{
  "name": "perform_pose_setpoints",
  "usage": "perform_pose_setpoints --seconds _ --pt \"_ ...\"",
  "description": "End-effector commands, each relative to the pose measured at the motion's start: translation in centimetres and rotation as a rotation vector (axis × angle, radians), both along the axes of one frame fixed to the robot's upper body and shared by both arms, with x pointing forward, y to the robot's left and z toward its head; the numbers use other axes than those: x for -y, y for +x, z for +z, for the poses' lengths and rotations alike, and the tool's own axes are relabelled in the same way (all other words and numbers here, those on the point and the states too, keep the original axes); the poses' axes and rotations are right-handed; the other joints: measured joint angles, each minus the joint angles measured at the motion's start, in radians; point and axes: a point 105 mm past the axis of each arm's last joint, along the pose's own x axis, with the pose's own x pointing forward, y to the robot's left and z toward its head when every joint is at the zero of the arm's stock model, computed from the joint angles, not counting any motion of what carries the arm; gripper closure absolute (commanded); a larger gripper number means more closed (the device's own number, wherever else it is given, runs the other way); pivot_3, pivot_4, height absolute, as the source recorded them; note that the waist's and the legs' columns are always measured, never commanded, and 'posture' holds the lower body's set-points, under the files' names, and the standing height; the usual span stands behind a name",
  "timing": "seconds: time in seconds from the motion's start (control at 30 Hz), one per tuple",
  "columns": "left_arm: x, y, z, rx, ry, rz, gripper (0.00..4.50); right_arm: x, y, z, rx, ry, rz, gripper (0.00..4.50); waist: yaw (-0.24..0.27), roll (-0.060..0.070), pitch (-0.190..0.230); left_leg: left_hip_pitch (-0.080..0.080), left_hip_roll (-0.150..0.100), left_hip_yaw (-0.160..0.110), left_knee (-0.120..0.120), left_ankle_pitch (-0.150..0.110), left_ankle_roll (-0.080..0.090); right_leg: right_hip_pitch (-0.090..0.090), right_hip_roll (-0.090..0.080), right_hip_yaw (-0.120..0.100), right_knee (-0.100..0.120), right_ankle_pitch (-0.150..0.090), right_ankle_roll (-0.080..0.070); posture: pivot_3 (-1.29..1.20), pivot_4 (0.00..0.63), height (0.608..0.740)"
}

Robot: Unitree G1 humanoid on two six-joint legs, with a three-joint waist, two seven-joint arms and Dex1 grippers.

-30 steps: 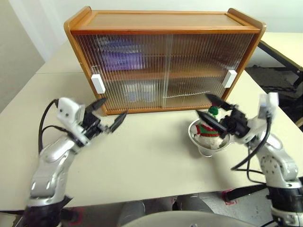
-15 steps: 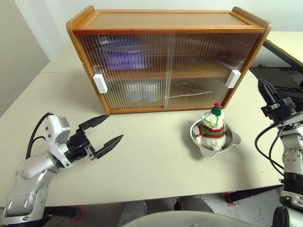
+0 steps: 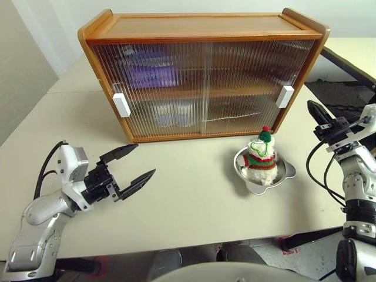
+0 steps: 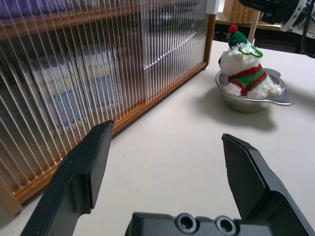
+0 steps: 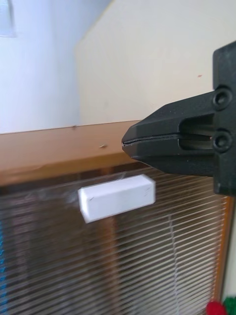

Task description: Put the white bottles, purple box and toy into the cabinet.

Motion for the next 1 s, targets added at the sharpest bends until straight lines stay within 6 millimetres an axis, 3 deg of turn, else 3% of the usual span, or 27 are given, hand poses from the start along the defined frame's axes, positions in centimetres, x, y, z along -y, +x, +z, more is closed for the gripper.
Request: perform_pose_setpoints --seconds 0.03,0.2,0.47,0.77,1.0 --pt "0.5 -0.2 -0.3 -0.002 0.025 -0.016 0.0 -0.7 -0.2 -0.9 -0.009 0.01 0.036 4.48 0.0 0.0 0.0 0.0 0.0 0.0 0.0 0.0 0.0 0.001 0.0 0.0 0.0 0.001 0.001 -0.03 0.0 0.74" --pt "0.5 -0.3 -0.8 -0.01 0.028 -0.023 0.0 -1.3 -0.4 -2.1 -0.022 0.038 0.044 4.48 0.0 0.001 0.0 0.0 0.0 0.0 0.0 0.0 0.0 0.003 0.0 0.0 0.0 0.001 0.002 -0.03 0.0 0.74" --pt "0.5 -0.3 -1.0 -0.001 0.027 -0.037 0.0 -2.4 0.6 -2.3 -0.026 0.05 0.057 4.48 0.0 0.001 0.0 0.002 0.0 0.0 0.0 0.0 0.0 0.003 0.0 0.0 0.0 -0.001 -0.002 -0.03 0.0 0.74" --pt "0.2 -0.4 -1.2 0.006 0.007 -0.034 0.0 -3.6 1.7 0.0 0.007 0.043 0.061 4.48 0.0 0.004 -0.002 0.001 0.001 0.0 0.0 0.0 0.0 0.003 0.0 -0.001 0.0 0.0 -0.002 -0.02 0.0 0.74" --pt "0.2 -0.4 -1.7 0.001 -0.001 -0.032 0.0 -5.7 2.1 1.7 0.03 0.038 0.096 4.48 0.0 0.004 -0.002 0.001 0.001 0.0 0.0 0.0 0.0 0.003 0.0 -0.001 0.0 0.0 -0.002 -0.02 0.0 0.74"
